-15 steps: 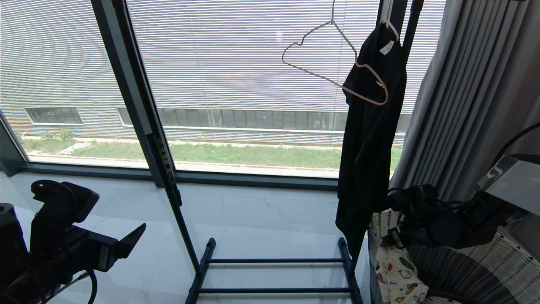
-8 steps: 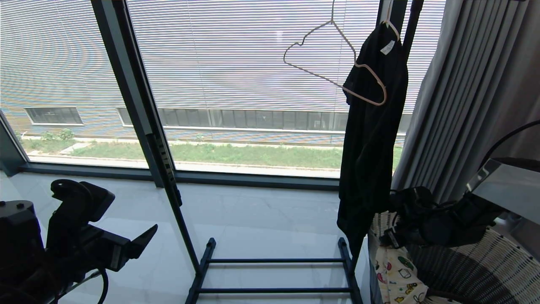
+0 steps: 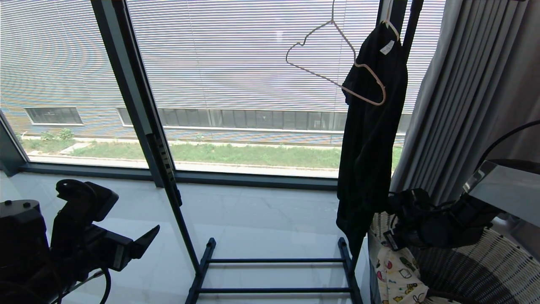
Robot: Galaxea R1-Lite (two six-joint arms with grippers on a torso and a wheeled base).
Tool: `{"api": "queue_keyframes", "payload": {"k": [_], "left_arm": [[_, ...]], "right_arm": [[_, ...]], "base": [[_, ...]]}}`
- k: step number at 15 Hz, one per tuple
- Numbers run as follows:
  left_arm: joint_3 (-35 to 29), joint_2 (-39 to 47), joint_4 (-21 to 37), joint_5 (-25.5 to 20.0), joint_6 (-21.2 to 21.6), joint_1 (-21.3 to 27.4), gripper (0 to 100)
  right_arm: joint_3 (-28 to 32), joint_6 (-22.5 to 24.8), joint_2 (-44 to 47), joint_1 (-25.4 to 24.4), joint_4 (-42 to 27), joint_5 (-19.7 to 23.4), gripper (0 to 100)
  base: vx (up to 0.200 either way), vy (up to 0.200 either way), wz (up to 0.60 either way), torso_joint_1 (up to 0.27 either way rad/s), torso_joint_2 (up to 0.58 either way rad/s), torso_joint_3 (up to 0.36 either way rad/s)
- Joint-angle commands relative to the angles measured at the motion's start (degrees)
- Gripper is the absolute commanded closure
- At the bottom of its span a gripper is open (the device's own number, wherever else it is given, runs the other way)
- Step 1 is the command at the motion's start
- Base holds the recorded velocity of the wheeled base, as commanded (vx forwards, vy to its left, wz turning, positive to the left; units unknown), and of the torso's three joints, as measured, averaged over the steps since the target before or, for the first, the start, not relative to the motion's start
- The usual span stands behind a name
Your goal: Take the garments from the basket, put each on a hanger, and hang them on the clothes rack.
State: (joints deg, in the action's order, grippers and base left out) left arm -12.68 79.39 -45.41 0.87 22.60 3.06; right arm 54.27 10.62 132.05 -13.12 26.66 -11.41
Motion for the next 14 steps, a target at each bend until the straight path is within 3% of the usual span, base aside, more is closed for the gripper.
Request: {"api": "queue_keyframes", "payload": {"k": [1,5,8,10,11,14], "left_arm": [[0.0,0.2,0.0,0.1,0.0,0.0,0],[0.1,0.2,0.0,0.1,0.0,0.0,0],[0.1,0.2,0.0,0.0,-0.1,0.0,0],[0.2,0.0,0.0,0.1,0.0,0.0,0],[0.2,-0.1,0.0,0.1,-0.1,0.0,0],[0.1,-0.3,0.0,0.1,0.0,0.0,0]], "right_arm": [[-0.1,-0.1,-1.4,-0.1,0.1,0.0,100],[-4.8,-1.0,-8.3,-0.9,0.2,0.1,100],[-12.0,-4.0,-13.4,-2.6,0.4,0.5,100],[-12.4,-6.6,-13.0,-4.3,1.0,1.6,100],[-11.5,-7.3,-12.3,-4.6,0.9,1.7,0],[-10.3,-8.3,-9.3,-4.0,1.0,1.8,0]], "base": [[0.0,0.0,0.0,0.0,0.0,0.0],[0.0,0.0,0.0,0.0,0.0,0.0],[0.0,0.0,0.0,0.0,0.0,0.0],[0.0,0.0,0.0,0.0,0.0,0.0],[0.0,0.0,0.0,0.0,0.0,0.0],[0.0,0.0,0.0,0.0,0.0,0.0]]}}
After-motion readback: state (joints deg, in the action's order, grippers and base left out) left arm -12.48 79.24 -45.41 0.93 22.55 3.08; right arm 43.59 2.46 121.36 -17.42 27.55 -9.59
